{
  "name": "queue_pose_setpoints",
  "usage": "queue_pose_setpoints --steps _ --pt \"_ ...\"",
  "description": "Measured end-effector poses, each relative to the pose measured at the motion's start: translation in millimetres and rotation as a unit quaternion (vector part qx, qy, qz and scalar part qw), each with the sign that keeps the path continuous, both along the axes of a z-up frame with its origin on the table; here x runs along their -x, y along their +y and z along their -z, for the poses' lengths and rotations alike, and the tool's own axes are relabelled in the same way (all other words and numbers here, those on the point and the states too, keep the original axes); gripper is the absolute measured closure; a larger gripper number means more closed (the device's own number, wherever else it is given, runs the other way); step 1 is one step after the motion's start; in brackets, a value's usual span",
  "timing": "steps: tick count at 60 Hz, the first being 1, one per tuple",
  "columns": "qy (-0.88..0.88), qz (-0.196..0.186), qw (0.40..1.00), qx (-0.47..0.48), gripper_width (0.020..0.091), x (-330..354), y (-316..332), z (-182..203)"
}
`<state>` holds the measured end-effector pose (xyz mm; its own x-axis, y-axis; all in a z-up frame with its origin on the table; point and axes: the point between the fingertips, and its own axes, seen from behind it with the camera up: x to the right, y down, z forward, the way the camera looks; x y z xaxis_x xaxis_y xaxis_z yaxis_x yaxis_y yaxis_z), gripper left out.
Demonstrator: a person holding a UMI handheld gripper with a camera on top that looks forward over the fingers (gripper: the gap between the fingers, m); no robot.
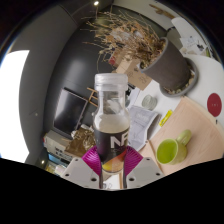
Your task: Pour water
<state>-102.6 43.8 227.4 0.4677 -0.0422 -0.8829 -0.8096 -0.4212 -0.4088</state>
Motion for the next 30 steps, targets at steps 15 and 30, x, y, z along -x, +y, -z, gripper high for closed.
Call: queue_pose_setpoints --steps 15,30 --pt "-0.189 0.035 0.981 -0.020 0.0845 -110.6 -9.7 1.5" --pt "-0.304 0.059 0.951 0.001 0.0845 -211.4 -26.0 38.4"
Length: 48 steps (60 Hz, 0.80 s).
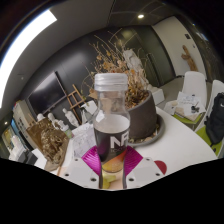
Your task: Pour water
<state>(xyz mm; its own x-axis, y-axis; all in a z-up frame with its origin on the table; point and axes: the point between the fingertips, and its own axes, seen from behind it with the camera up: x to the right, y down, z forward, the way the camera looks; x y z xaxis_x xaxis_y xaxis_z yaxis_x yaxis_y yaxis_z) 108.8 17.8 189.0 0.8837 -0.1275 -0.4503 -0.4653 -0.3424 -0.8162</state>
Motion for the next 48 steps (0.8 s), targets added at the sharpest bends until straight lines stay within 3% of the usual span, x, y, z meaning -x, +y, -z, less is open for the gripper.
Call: queue_pose_setpoints --steps 30,48 --pt "-0.193 -0.014 0.980 0.040 0.0844 -78.9 0.0 123.3" --pt "-0.210 -0.014 0.976 0.060 0.0843 -94.0 4.0 163.8"
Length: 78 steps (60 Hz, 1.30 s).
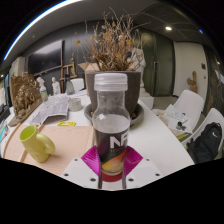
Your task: Pour water
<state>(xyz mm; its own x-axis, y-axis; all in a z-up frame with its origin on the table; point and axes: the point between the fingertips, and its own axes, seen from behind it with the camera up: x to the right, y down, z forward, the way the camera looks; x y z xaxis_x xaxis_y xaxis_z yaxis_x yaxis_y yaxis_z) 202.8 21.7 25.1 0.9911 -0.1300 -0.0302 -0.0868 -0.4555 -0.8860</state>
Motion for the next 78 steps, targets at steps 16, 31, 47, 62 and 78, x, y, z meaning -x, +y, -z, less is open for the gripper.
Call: queue_pose_setpoints --steps 16,31,47,62,78 --pt "-0.006 0.004 1.000 -0.008 0.0795 3.6 -6.2 10.1" --pt "-0.010 0.007 1.000 0.005 0.0657 3.6 -11.7 14.3" --pt "-0.001 0.022 1.000 0.015 0.0245 4.2 -27.0 -2.9" --pt "-0.021 0.036 0.999 0.018 0.0247 16.1 -60.2 -52.3" --pt "-0.033 0.049 0.997 0.056 0.0247 70.7 -134.9 -111.7"
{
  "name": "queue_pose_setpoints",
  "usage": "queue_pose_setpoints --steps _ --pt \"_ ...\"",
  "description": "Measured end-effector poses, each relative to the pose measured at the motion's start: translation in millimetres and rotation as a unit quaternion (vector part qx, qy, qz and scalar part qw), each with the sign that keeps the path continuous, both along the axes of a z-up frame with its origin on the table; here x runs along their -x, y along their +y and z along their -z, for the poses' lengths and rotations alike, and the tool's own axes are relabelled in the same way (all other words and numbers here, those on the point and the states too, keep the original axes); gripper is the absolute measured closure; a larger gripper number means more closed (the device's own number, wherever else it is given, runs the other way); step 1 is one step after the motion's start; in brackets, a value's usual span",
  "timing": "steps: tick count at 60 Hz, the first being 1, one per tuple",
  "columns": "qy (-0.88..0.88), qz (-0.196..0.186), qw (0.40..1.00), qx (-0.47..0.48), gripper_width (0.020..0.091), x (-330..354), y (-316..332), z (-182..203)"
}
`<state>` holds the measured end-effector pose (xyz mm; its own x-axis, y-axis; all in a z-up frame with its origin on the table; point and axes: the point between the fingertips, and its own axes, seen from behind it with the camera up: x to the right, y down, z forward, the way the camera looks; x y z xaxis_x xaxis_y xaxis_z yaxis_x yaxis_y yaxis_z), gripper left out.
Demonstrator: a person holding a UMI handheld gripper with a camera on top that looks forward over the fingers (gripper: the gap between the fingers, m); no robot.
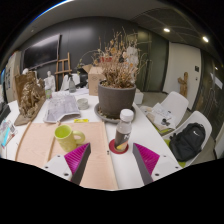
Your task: Pour water
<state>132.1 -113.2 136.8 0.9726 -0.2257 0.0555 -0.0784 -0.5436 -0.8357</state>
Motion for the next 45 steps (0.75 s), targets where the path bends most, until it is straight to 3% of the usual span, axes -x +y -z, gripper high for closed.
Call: queue_pose_setpoints --steps 9,27,45 --pt "-0.003 0.011 1.000 0.018 0.0244 46.1 -51.0 -27.8" --pt "-0.020 -0.021 0.999 0.017 0.0244 148.5 -114.1 -71.5" --pt "-0.029 -0.041 0.999 0.022 0.0247 201.3 -152.1 -73.1"
